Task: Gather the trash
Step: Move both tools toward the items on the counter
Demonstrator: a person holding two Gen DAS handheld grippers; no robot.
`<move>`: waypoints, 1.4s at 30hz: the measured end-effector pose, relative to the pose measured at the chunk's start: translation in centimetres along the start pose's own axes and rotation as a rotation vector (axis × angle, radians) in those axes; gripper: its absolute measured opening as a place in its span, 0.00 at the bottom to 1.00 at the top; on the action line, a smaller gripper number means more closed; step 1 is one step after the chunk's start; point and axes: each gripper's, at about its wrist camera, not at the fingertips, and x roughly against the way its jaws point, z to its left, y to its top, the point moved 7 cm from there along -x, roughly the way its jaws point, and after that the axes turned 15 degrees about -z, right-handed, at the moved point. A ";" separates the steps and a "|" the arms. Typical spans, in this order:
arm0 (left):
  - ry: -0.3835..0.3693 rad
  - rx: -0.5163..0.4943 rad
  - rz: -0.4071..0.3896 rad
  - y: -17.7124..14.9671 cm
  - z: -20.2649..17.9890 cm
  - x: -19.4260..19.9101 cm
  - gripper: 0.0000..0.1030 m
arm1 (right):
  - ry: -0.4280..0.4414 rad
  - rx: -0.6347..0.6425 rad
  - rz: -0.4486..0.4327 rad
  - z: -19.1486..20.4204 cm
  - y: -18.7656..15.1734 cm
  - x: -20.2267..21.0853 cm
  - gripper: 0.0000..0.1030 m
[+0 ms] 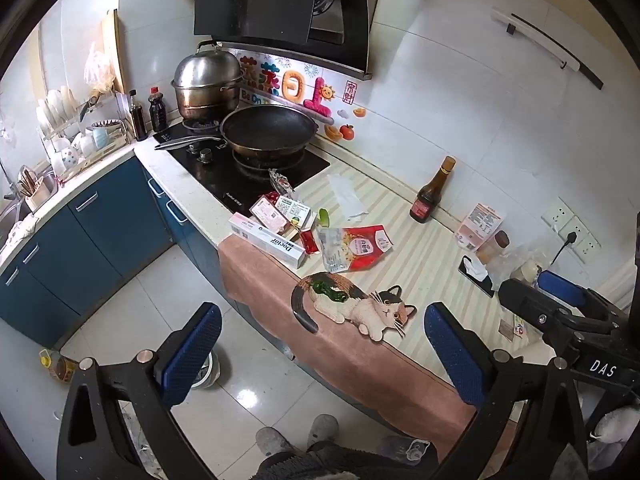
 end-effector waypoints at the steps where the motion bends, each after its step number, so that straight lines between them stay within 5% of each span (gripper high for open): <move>1: 0.001 0.000 -0.001 0.0 -0.1 0.0 1.00 | 0.009 -0.007 -0.014 0.0 0.1 0.0 1.00; 22: -0.006 -0.001 -0.007 -0.1 -0.2 0.2 1.00 | 0.010 -0.011 0.002 -0.2 -0.1 -0.2 1.00; 30: 0.259 -0.089 -0.118 -0.1 3.5 -2.0 1.00 | -0.054 -0.064 -0.024 -0.3 -0.7 -1.2 1.00; 42: 0.339 -0.074 0.144 -4.1 9.4 -16.3 1.00 | -0.299 -0.186 0.041 -6.3 -3.2 -12.8 1.00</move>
